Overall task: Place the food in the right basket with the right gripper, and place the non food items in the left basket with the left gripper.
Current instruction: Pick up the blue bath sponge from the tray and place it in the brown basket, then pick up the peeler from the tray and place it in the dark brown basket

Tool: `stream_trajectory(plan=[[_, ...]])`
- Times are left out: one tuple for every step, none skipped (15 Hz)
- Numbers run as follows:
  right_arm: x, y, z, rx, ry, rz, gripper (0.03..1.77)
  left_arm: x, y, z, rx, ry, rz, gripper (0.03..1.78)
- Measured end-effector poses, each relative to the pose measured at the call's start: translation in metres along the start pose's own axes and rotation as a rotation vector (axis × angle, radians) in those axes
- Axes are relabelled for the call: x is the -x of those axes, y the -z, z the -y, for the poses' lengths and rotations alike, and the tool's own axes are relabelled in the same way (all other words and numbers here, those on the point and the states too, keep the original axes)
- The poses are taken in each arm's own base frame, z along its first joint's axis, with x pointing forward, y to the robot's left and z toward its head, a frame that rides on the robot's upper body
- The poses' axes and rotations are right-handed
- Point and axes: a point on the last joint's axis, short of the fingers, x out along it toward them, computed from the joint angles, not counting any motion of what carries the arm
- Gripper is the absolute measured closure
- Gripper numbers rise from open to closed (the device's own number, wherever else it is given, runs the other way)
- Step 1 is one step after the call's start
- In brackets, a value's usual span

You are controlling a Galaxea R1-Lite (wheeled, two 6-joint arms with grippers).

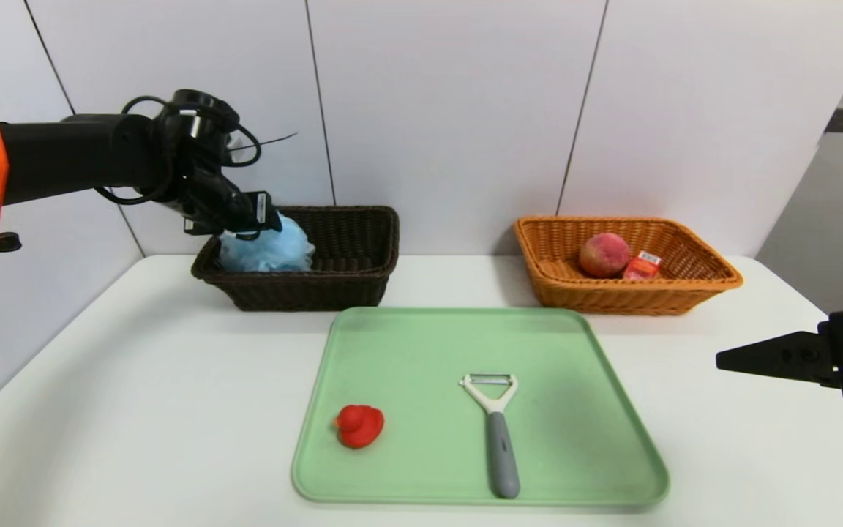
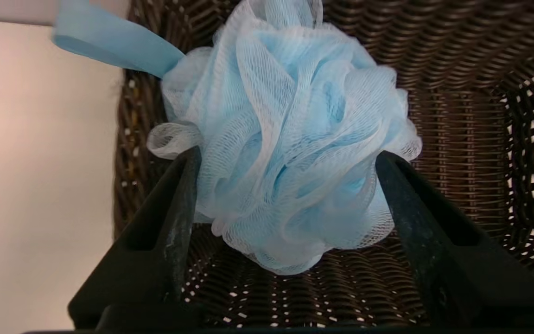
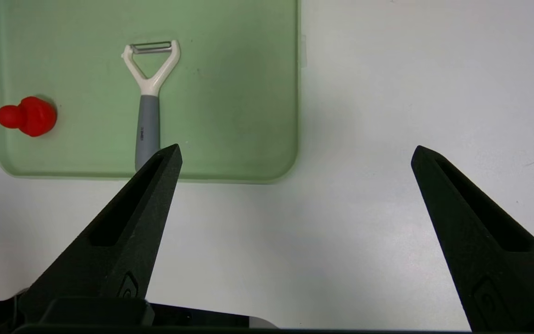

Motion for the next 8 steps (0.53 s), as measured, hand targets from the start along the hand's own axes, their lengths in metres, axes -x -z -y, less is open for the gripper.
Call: stream_trajectory(plan=[[0.000,0.000,0.000,0.000,0.000,0.000,0.09,0.012,-0.005,0.000,0.003,0.008,0.025,0.43],[0.000,0.000,0.000,0.000,0.000,0.000,0.09,0.028,-0.010,0.002,0.005,0.032,0.053,0.39],[0.001,0.000,0.000,0.000,-0.001,0.001,0.09,0.049,-0.015,0.006,0.006,0.075,0.080,0.36],[0.001,0.000,0.000,0.000,0.000,0.003,0.09,0.070,-0.016,0.013,0.004,0.120,0.088,0.33],[0.001,0.001,0.001,-0.001,0.000,0.003,0.09,0.092,-0.013,0.025,-0.008,0.164,0.076,0.30],[0.001,0.001,0.001,0.000,0.001,0.002,0.09,0.113,-0.007,0.040,-0.023,0.203,0.049,0.28],[-0.001,0.002,0.001,0.001,0.004,-0.004,0.09,0.133,0.003,0.058,-0.031,0.236,0.016,0.25],[-0.002,0.003,0.001,0.003,0.009,-0.012,0.09,0.150,0.012,0.075,-0.032,0.258,-0.011,0.24]])
